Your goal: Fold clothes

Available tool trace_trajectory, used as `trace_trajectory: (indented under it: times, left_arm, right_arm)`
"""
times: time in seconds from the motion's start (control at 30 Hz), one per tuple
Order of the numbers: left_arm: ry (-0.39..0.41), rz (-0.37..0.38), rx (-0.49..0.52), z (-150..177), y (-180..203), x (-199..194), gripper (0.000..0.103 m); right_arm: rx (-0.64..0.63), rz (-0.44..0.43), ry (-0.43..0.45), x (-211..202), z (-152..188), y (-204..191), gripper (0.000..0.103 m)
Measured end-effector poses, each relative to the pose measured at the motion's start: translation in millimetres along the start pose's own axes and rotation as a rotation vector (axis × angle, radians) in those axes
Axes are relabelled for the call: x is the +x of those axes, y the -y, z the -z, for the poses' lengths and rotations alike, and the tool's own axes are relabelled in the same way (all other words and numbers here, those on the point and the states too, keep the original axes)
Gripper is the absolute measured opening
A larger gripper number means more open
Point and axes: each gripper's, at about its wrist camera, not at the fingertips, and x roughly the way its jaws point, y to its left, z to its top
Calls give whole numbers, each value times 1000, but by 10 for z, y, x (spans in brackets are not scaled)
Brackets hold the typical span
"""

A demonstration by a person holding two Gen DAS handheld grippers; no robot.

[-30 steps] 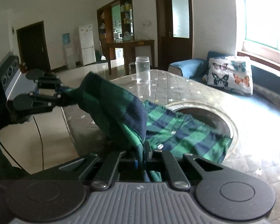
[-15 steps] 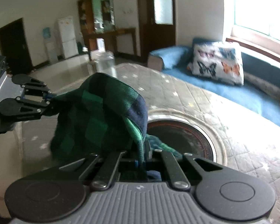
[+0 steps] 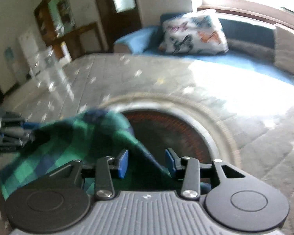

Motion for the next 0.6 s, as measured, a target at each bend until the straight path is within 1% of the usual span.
trace_trajectory:
  times: [0.1,0.17,0.23,0.27,0.37,0.43,0.47,0.5,0.53,0.6]
  left_arm:
    - [7,-2,-25,-33,-70,-37,55]
    - [23,-10,-35,-82,-84,-70,57]
    - [39,-17,-46,-132,-98,-104,60]
    - [46,-23,-51,-154,-110,-114,63]
    - [52,-56,-73,-200,-176,-100,64]
    - [47,-77,-100,-216,-230,-103,62]
    - [52,-90,-106,-220,-244,-124,60]
    - [61,-99,-110,-223,-251,-153,51]
    - [71,-101,-116,-227,-258,-186,47]
    - [87,-77,-132,-247,-247,-260,34]
  right_arm:
    - [8,49,50,-223,-39,65,40]
    - [0,25,46,-301,-15,44,36]
    - [-7,0,42,-379,9,22,33]
    - [-11,-13,37,-404,24,10,28]
    - [-5,-42,-13,-277,121,-26,22]
    - [24,-33,-49,-117,188,6,19]
    - [40,-18,-64,-52,219,40,18]
    - [56,3,-73,9,239,71,17]
    - [77,8,-73,25,248,104,15]
    - [115,18,-70,49,259,162,15]
